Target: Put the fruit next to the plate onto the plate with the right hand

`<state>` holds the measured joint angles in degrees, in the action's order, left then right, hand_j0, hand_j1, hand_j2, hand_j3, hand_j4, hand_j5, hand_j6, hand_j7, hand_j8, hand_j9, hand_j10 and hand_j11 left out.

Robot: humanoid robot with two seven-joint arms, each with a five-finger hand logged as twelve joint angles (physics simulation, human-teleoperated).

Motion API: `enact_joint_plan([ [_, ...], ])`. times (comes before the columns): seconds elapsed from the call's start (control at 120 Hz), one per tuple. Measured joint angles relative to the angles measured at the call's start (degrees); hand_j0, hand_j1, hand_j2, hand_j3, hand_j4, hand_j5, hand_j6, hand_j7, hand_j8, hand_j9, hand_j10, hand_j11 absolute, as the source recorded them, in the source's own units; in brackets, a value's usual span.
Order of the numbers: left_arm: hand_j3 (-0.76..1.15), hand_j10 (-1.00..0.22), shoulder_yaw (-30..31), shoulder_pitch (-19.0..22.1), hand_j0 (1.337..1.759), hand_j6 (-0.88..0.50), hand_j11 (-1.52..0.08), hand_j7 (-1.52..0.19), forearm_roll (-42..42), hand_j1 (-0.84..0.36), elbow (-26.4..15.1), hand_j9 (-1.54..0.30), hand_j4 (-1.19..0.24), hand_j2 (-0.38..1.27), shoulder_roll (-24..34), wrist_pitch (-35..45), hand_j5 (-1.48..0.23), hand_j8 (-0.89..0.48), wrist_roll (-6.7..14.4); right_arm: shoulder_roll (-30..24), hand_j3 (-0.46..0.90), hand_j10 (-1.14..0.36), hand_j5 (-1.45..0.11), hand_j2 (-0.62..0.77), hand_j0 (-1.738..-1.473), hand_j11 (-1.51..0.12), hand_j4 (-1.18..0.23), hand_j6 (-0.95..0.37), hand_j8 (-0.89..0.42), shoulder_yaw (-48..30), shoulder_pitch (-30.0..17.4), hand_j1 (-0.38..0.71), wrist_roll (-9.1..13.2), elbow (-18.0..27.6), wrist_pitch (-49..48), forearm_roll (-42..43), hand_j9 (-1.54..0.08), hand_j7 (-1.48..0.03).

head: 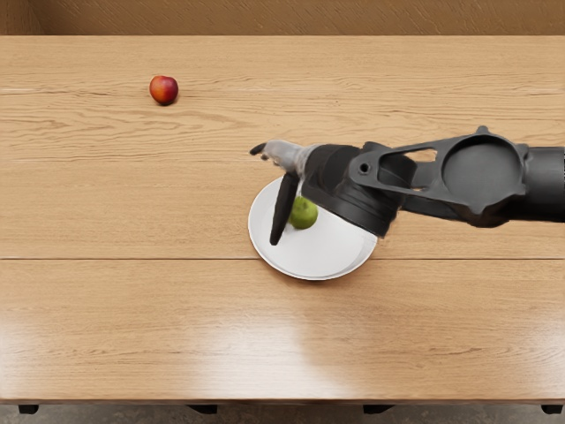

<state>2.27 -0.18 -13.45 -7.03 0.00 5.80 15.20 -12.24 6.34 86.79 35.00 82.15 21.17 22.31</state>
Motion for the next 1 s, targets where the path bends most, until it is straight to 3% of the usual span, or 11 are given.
enact_joint_plan([
  [0.108,0.00,-0.02,-0.02,0.00,1.658,-0.02,-0.02,-0.02,0.00,0.33,0.00,-0.02,-0.02,0.00,0.00,0.00,-0.02,-0.02,0.00,3.32,0.00,-0.03,-0.05,0.01,-1.658,-0.05,-0.03,-0.02,-0.01,-16.09,-8.13,-0.32,0.00,-6.30,-14.04,-5.02,-0.05,-0.04],
  [0.192,0.00,-0.02,-0.01,0.00,1.658,-0.02,-0.02,-0.02,0.00,0.33,0.00,-0.02,-0.02,0.00,0.00,0.00,-0.02,-0.02,0.00,3.24,0.00,-0.02,-0.03,0.01,-1.658,-0.03,-0.02,-0.01,-0.01,-29.50,-15.26,-0.33,0.00,-12.19,-29.04,-17.13,-0.03,-0.03],
  [0.283,0.00,-0.02,0.00,0.00,1.658,-0.02,-0.02,-0.02,0.00,0.33,-0.01,-0.02,-0.02,0.00,0.00,0.00,-0.02,-0.02,0.00,1.02,0.00,-0.01,-0.02,0.01,-1.658,-0.02,-0.01,-0.01,-0.01,-35.97,-19.56,-0.34,0.00,-15.36,-43.97,-30.29,-0.02,-0.02],
  [0.5,0.00,-0.02,-0.02,-0.25,1.658,-0.02,-0.02,-0.02,0.00,0.33,-0.03,-0.02,-0.02,0.00,0.00,0.00,-0.02,-0.02,0.00,-8.53,0.00,0.00,-0.01,0.00,-1.658,-0.01,0.00,0.00,0.00,-37.96,-26.75,-0.35,0.00,-16.28,-54.65,-46.50,-0.01,-0.01],
  [0.6,0.00,-0.02,0.00,-0.07,1.658,-0.02,-0.02,-0.02,-0.01,0.33,0.02,-0.02,-0.02,0.00,0.00,0.00,-0.02,-0.02,0.00,-16.97,0.00,0.00,0.00,0.00,-1.658,0.00,0.00,0.00,0.00,-37.66,-29.98,-0.35,0.00,-15.32,-55.60,-50.86,0.00,0.00],
  [0.725,0.00,-0.02,-0.01,-0.13,1.658,-0.02,-0.02,-0.02,0.00,0.33,0.04,-0.02,-0.02,0.00,0.00,0.00,-0.02,-0.02,0.00,-26.10,0.00,0.00,0.00,0.00,-1.658,0.00,0.00,0.00,0.00,-37.62,-33.42,-0.35,0.00,-14.89,-56.01,-53.28,0.00,0.00],
  [1.0,0.00,-0.02,-0.06,-0.26,1.658,-0.02,-0.02,-0.02,0.00,0.33,0.01,-0.02,-0.02,0.00,0.00,0.00,-0.02,-0.02,0.00,-37.08,0.00,0.00,0.00,0.00,-1.658,0.00,0.00,0.00,0.00,-37.89,-38.65,-0.35,0.00,-15.06,-56.18,-54.24,0.00,0.00],
])
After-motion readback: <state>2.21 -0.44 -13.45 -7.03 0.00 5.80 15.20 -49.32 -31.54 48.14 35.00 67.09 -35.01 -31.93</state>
